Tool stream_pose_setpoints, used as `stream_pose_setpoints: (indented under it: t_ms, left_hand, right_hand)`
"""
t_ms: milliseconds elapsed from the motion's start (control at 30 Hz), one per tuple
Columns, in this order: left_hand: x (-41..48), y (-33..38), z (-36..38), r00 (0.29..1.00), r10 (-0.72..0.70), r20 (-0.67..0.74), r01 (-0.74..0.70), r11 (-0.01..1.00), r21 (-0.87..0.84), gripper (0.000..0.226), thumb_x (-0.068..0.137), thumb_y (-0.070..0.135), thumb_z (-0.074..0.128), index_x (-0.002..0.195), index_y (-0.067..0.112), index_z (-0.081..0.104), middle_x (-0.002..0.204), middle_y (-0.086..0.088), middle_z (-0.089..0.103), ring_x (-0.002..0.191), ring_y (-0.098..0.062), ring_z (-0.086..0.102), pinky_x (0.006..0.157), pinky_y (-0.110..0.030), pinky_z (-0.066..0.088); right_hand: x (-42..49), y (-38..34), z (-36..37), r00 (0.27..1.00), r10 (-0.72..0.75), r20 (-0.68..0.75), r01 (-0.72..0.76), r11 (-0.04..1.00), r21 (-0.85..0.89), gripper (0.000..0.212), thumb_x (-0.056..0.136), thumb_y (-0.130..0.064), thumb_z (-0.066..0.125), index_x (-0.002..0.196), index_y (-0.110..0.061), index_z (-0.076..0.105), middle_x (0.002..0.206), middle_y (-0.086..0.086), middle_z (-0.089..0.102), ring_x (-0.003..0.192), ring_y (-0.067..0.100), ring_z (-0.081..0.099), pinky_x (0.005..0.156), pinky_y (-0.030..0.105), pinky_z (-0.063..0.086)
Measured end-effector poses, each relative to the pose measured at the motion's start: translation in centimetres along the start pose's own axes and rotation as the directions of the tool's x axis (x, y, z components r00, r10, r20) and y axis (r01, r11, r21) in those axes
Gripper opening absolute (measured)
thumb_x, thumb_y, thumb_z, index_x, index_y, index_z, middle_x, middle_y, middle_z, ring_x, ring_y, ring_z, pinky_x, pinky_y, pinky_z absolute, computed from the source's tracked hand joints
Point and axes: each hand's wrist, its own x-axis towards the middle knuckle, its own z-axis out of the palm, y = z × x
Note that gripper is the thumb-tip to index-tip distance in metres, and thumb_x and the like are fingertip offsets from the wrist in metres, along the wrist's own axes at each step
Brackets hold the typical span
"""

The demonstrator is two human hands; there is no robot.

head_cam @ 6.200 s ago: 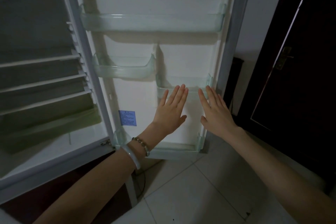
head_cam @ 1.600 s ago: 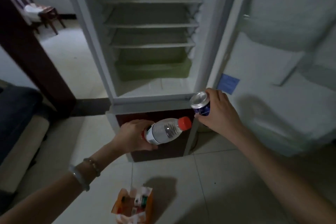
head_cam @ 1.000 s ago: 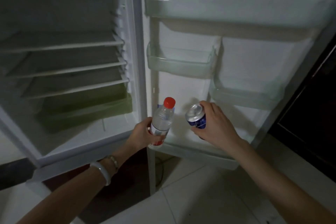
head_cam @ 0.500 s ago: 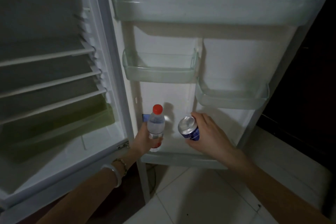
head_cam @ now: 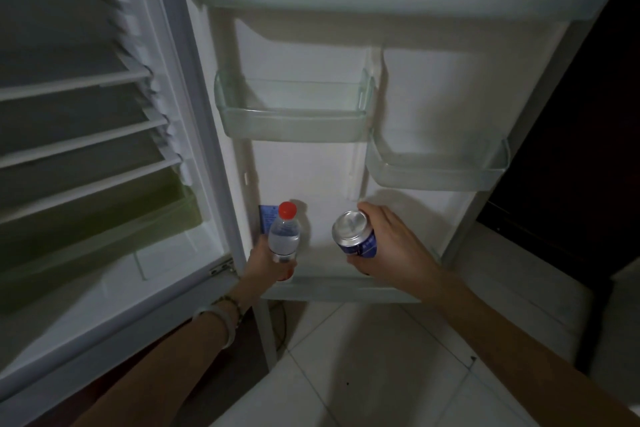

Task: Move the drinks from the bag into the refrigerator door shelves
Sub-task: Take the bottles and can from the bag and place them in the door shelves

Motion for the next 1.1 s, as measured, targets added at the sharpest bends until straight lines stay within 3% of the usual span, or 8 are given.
stream_pose_setpoints:
  t_ms: [133, 300, 400, 467, 600, 800, 933, 1100]
  left_hand:
    - [0.1, -0.1, -0.3, 0.999, -0.052, -0.009, 0.052, 0.998, 0.045, 0.068, 0.066, 0.024, 0.083, 0.122, 0.009, 0.048, 0.117, -0.012, 0.061, 0.109, -0.031, 0.057, 0.092, -0.039, 0.046]
    - [-1.0, 0.8, -0.5, 0.997, -0.029, -0.07, 0.026, 0.999, -0.048, 0.066, 0.07, 0.023, 0.08, 0.123, 0.009, 0.044, 0.117, -0.014, 0.059, 0.108, -0.031, 0.057, 0.087, -0.035, 0.045]
    - [-1.5, 1.5, -1.6, 0.984, 0.138, -0.109, -0.145, 0.988, -0.057, 0.069, 0.069, 0.039, 0.079, 0.125, 0.023, 0.041, 0.117, -0.005, 0.058, 0.107, -0.019, 0.056, 0.094, -0.038, 0.046]
    - [-2.3, 3.0, -2.8, 0.94, 0.318, -0.125, -0.318, 0.948, 0.018, 0.075, 0.068, 0.021, 0.082, 0.124, 0.034, 0.035, 0.119, 0.003, 0.053, 0.11, -0.004, 0.05, 0.096, -0.025, 0.041]
    - [-3.6, 6.8, -4.9, 0.839, 0.539, -0.069, -0.506, 0.821, 0.265, 0.092, 0.069, 0.019, 0.082, 0.141, 0.005, 0.026, 0.14, -0.016, 0.037, 0.129, -0.022, 0.034, 0.106, -0.033, 0.029]
    - [-3.5, 10.5, -6.1, 0.747, 0.659, 0.087, -0.592, 0.601, 0.537, 0.088, 0.075, 0.037, 0.075, 0.141, 0.002, 0.029, 0.148, -0.018, 0.031, 0.138, -0.033, 0.025, 0.113, -0.046, 0.025]
    - [-3.5, 11.7, -5.9, 0.724, 0.683, 0.099, -0.602, 0.554, 0.575, 0.087, 0.076, 0.043, 0.071, 0.141, 0.003, 0.031, 0.148, -0.017, 0.032, 0.138, -0.033, 0.026, 0.112, -0.04, 0.018]
    - [-3.8, 12.5, -5.3, 0.701, 0.703, 0.118, -0.623, 0.523, 0.581, 0.086, 0.078, 0.052, 0.064, 0.143, 0.01, 0.024, 0.15, -0.014, 0.029, 0.139, -0.03, 0.025, 0.113, -0.042, 0.021]
  right_hand:
    - [0.0, 0.1, 0.1, 1.0, -0.006, 0.009, 0.006, 1.0, -0.012, 0.078, 0.065, -0.024, 0.08, 0.131, -0.011, 0.039, 0.124, 0.011, 0.05, 0.115, 0.028, 0.047, 0.091, 0.032, 0.038]
    - [-0.1, -0.4, -0.5, 1.0, -0.012, 0.018, 0.012, 1.0, 0.023, 0.079, 0.067, -0.025, 0.079, 0.133, -0.014, 0.037, 0.129, 0.008, 0.047, 0.118, 0.024, 0.045, 0.089, 0.024, 0.034]
    - [0.0, -1.0, -1.2, 0.999, -0.051, 0.017, 0.05, 0.998, 0.036, 0.08, 0.066, -0.027, 0.079, 0.133, -0.017, 0.037, 0.128, 0.005, 0.048, 0.117, 0.02, 0.046, 0.087, 0.019, 0.033]
    - [0.2, -1.7, -1.9, 0.996, -0.087, 0.008, 0.086, 0.995, 0.053, 0.08, 0.066, -0.028, 0.079, 0.133, -0.018, 0.037, 0.129, 0.003, 0.048, 0.116, 0.017, 0.046, 0.085, 0.014, 0.03]
    - [0.9, -4.1, -4.4, 0.985, -0.172, -0.025, 0.173, 0.982, 0.08, 0.083, 0.065, -0.03, 0.08, 0.134, -0.02, 0.036, 0.13, 0.0, 0.047, 0.114, 0.012, 0.047, 0.087, 0.016, 0.032]
    - [2.4, -6.6, -11.2, 0.941, -0.178, -0.286, 0.246, 0.943, 0.224, 0.08, 0.057, -0.028, 0.081, 0.128, -0.02, 0.044, 0.12, -0.005, 0.053, 0.105, 0.009, 0.051, 0.089, 0.024, 0.043]
    - [3.7, -5.0, -14.0, 0.866, -0.135, -0.482, 0.261, 0.943, 0.205, 0.077, 0.06, -0.019, 0.085, 0.126, -0.013, 0.046, 0.122, 0.0, 0.055, 0.109, 0.017, 0.053, 0.094, 0.033, 0.046]
    - [5.1, -2.2, -14.5, 0.855, -0.067, -0.515, 0.187, 0.965, 0.186, 0.078, 0.061, -0.019, 0.084, 0.128, -0.011, 0.043, 0.125, 0.009, 0.053, 0.112, 0.023, 0.053, 0.095, 0.039, 0.046]
